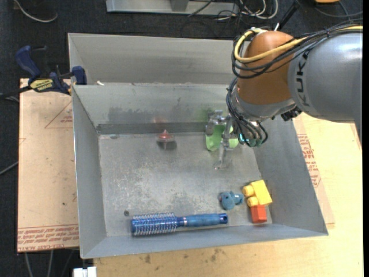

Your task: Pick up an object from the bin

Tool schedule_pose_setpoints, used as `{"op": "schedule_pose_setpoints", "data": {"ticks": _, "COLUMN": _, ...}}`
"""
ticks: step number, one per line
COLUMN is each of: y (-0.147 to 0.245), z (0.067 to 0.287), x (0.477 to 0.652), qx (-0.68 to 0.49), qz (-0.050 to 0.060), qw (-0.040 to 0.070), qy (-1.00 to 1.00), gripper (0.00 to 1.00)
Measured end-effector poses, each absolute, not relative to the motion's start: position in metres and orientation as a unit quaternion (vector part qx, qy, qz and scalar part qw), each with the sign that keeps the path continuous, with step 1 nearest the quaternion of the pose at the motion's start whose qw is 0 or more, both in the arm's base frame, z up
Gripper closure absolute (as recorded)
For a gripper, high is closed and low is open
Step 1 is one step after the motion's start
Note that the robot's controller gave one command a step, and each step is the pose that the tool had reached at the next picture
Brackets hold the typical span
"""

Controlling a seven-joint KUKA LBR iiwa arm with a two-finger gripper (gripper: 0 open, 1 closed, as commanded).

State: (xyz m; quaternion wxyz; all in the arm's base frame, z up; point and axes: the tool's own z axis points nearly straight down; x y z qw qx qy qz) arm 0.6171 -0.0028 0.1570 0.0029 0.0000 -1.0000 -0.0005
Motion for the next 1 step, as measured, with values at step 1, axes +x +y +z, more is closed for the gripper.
{"op": "schedule_pose_setpoints", "data": {"ticks": 1, "y": -0.0970, "z": 0.1131, "x": 0.6422, "qx": 0.241, "qz": 0.001, "qw": -0.001, "qy": -0.970, "gripper": 0.00}}
